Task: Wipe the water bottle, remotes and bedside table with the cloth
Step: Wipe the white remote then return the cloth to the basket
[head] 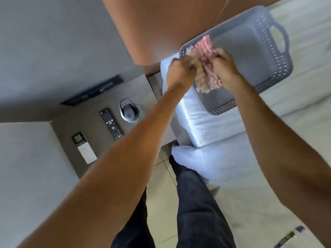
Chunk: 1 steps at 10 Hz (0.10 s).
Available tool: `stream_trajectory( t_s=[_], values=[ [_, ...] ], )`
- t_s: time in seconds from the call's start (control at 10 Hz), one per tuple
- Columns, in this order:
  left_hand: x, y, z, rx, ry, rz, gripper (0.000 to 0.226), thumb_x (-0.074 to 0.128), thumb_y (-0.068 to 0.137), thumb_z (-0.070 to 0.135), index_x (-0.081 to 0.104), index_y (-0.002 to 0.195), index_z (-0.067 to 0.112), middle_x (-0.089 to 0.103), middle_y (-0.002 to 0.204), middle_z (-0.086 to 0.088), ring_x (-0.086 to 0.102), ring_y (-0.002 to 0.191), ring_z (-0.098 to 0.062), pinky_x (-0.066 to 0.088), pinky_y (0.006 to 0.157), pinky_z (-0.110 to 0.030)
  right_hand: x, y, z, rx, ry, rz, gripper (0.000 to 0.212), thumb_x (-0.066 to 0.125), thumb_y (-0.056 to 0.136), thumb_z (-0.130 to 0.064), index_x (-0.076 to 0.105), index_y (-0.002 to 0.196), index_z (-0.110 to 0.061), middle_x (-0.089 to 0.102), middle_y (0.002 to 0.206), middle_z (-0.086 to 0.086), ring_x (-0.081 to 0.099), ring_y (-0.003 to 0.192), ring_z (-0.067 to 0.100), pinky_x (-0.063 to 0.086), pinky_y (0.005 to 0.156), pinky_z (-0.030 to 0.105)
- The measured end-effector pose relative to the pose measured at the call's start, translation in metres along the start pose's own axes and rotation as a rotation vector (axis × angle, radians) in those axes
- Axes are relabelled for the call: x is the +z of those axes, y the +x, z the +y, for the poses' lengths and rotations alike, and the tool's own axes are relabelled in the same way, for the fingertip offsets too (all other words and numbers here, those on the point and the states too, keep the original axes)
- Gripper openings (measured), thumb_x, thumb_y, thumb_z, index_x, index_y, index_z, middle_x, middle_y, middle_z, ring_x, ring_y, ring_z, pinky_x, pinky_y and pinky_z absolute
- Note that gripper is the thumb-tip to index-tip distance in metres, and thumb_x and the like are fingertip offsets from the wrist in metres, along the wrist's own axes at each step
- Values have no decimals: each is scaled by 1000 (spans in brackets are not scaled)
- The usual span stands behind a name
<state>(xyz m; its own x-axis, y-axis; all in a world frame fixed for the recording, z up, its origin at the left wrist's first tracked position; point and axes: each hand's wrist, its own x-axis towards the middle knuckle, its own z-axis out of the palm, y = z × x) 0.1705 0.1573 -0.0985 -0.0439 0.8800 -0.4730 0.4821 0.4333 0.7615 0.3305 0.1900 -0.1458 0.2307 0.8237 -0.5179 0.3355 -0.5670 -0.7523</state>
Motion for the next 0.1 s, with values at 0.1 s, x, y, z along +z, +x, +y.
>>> stream_trajectory(
  t_s=[0.1],
  values=[
    [-5, -10, -1, 48, 152, 38, 40, 60, 100, 18, 65, 139, 15, 60, 135, -14, 70, 111, -30, 55, 91, -32, 5, 11, -2, 3, -321, -52, 31, 56, 99, -24, 68, 121, -7, 74, 123, 21, 71, 113, 36, 57, 98, 46]
  ],
)
